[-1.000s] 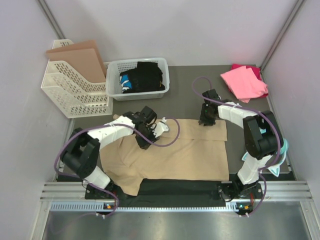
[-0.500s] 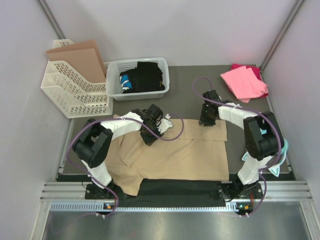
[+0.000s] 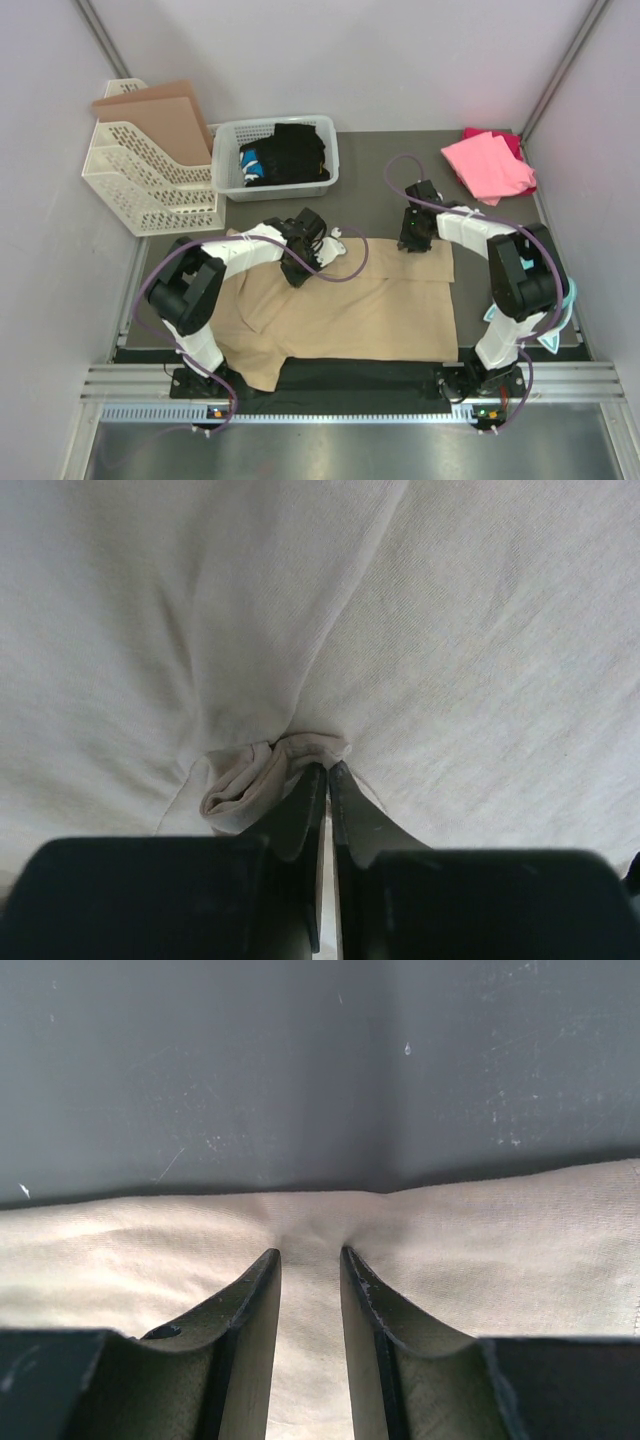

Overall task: Fold and stack the t-shirts
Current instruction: Fold the flattened tshirt in 1/3 of the way

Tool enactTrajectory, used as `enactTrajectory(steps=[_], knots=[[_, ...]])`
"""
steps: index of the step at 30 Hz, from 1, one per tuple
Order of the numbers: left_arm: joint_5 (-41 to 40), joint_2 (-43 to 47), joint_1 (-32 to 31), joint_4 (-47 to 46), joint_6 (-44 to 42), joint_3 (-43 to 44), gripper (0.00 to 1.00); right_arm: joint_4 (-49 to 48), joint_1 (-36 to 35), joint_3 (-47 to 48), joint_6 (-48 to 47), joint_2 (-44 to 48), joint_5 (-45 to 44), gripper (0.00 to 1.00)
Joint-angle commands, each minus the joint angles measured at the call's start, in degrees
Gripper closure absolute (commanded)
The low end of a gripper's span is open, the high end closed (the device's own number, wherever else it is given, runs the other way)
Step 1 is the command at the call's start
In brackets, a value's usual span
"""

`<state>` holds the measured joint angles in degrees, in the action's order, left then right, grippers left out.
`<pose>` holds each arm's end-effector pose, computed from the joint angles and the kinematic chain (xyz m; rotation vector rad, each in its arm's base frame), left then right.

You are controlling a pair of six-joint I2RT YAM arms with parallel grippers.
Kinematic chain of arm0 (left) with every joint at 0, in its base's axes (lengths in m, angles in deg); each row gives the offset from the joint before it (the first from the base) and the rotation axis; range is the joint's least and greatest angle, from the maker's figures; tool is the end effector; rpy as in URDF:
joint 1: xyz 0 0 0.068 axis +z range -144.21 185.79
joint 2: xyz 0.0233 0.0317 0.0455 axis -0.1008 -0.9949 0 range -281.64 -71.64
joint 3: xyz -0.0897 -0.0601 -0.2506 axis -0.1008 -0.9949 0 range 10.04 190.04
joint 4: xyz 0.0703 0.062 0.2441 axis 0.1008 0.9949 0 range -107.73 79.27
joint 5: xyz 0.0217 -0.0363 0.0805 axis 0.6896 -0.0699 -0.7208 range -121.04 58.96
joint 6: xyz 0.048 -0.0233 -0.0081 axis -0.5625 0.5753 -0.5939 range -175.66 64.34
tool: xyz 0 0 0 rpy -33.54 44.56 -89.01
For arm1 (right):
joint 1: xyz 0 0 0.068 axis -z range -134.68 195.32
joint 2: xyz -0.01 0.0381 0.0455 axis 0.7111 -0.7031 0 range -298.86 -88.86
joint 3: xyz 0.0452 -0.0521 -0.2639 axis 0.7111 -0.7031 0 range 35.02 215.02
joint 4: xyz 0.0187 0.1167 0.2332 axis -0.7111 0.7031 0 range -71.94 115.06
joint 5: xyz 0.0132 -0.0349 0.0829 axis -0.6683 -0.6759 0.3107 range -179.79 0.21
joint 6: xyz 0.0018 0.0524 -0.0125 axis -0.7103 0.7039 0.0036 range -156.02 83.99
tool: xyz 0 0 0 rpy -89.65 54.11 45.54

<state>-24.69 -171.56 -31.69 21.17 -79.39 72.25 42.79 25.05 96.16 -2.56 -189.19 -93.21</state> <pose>0.2526 -0.1987 0.1648 1.5007 2.5002 -0.2015 0.3228 0.1170 0.1665 0.3285 2.6813 0.2106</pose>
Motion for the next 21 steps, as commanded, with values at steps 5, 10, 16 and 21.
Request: enactTrajectory(steps=[5,10,16,21], knots=[[-0.11,2.35,-0.14,1.0,-1.67,2.2,1.0,-0.3,-0.91,-1.38,-0.67,1.81,-1.33,0.69],[4.54,8.41,-0.23,7.68,-4.91,5.37,1.0,-0.3,-0.91,-1.38,-0.67,1.72,-1.33,0.69],[13.16,13.26,-0.23,16.03,-9.58,7.13,0.98,-0.39,-0.91,-1.2,-0.67,1.72,-1.33,0.69],[16.67,11.33,-0.32,20.68,-12.3,5.29,0.94,-0.03,-0.91,-1.12,-0.67,1.81,-1.5,0.69]])
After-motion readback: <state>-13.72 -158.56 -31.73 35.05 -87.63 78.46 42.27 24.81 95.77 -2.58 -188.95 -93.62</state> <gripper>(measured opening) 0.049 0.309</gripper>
